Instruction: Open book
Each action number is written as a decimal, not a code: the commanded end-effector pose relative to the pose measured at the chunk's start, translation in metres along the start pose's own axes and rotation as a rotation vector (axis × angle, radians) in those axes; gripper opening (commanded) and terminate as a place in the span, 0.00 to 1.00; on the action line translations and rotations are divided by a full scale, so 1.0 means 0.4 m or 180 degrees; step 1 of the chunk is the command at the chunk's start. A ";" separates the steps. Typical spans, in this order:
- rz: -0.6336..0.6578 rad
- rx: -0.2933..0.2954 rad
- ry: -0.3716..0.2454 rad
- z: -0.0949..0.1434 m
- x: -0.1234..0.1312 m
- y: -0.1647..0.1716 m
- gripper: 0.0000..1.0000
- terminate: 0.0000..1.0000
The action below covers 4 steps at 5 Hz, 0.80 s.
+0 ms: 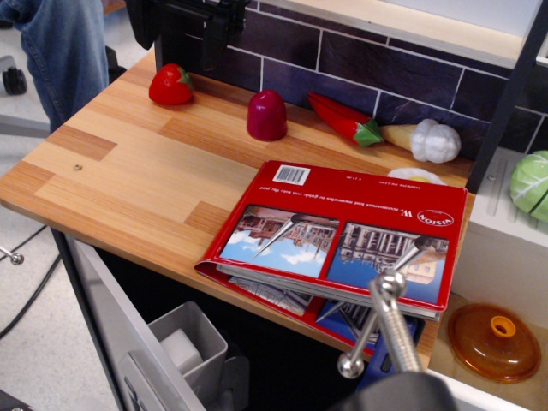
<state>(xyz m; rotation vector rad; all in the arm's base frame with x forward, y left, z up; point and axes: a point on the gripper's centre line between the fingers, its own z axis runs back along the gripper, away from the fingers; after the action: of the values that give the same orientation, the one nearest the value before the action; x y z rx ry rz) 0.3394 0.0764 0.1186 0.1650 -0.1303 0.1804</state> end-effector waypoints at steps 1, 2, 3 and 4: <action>0.0000 0.0000 0.0000 0.000 0.000 0.000 1.00 0.00; -0.0022 -0.0031 0.0083 0.030 0.001 -0.041 1.00 0.00; -0.0044 -0.0181 0.0178 0.091 -0.040 -0.139 1.00 0.00; -0.0043 -0.0148 0.0190 0.132 -0.088 -0.246 1.00 0.00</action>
<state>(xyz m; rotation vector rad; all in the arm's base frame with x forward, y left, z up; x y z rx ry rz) 0.3143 -0.0482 0.1290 0.1459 -0.0178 0.1553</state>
